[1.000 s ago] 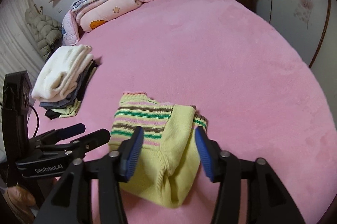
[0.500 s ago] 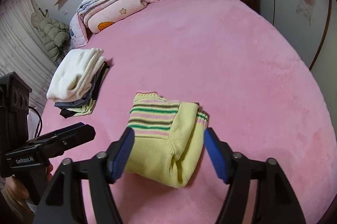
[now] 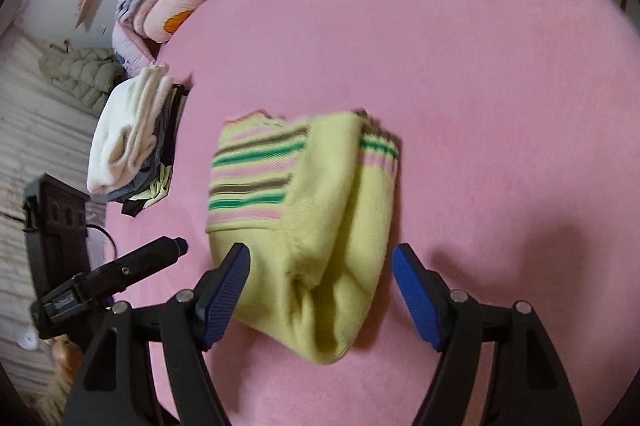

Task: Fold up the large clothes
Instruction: 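Grasp the folded cardigan bundle with the left gripper while the right gripper grasps it too, then carry the bundle with both grippers onto the white folded stack and release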

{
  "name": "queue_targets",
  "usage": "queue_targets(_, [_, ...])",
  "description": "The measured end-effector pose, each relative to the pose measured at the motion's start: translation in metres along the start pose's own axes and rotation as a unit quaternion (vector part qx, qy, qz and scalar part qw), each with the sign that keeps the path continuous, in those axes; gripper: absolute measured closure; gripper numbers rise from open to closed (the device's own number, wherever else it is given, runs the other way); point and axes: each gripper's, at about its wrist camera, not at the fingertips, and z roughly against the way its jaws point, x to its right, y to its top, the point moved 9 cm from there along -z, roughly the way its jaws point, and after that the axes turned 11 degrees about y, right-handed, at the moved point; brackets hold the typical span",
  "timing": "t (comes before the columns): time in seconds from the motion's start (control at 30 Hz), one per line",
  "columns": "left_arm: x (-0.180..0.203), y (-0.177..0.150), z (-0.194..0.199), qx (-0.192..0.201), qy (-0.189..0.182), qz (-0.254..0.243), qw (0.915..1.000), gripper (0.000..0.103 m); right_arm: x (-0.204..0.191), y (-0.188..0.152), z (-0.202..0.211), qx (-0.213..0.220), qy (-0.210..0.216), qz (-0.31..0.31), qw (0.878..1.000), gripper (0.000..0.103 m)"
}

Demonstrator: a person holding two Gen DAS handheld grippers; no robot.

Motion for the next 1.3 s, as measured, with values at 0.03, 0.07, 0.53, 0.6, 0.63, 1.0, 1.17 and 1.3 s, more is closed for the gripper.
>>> queue_targets(0.03, [-0.005, 0.001, -0.007, -0.005, -0.001, 0.008, 1.0000, 0.012, 0.004, -0.001, -0.003, -0.004, 0.008, -0.009, 1.000, 0.029])
queue_targets(0.07, [-0.007, 0.001, -0.011, -0.008, -0.008, 0.015, 0.9998, 0.012, 0.008, -0.001, -0.008, -0.008, 0.015, -0.019, 1.000, 0.029])
queue_targets(0.53, [-0.006, 0.008, -0.044, -0.028, -0.045, 0.017, 0.9985, 0.012, 0.018, 0.007, -0.056, -0.049, 0.109, -0.064, 0.991, 0.029])
queue_targets(0.6, [-0.007, 0.008, -0.049, -0.036, -0.045, 0.014, 0.9982, 0.012, 0.016, 0.010, -0.063, -0.056, 0.120, -0.067, 0.989, 0.027])
queue_targets(0.63, [-0.008, 0.007, -0.054, -0.043, -0.046, 0.016, 0.9979, 0.012, 0.015, 0.012, -0.066, -0.058, 0.121, -0.066, 0.989, 0.027])
queue_targets(1.0, [0.000, 0.010, -0.061, -0.035, -0.039, 0.016, 0.9985, 0.037, 0.008, 0.016, -0.073, -0.081, 0.114, -0.020, 0.990, 0.054])
queue_targets(1.17, [0.013, 0.008, -0.033, -0.026, -0.011, 0.005, 0.9996, 0.043, -0.007, 0.017, -0.060, -0.082, 0.101, 0.002, 0.992, 0.060])
queue_targets(1.3, [0.021, 0.001, 0.006, -0.020, -0.001, 0.005, 0.9998, 0.043, -0.029, 0.014, -0.038, -0.082, 0.100, 0.008, 0.992, 0.061])
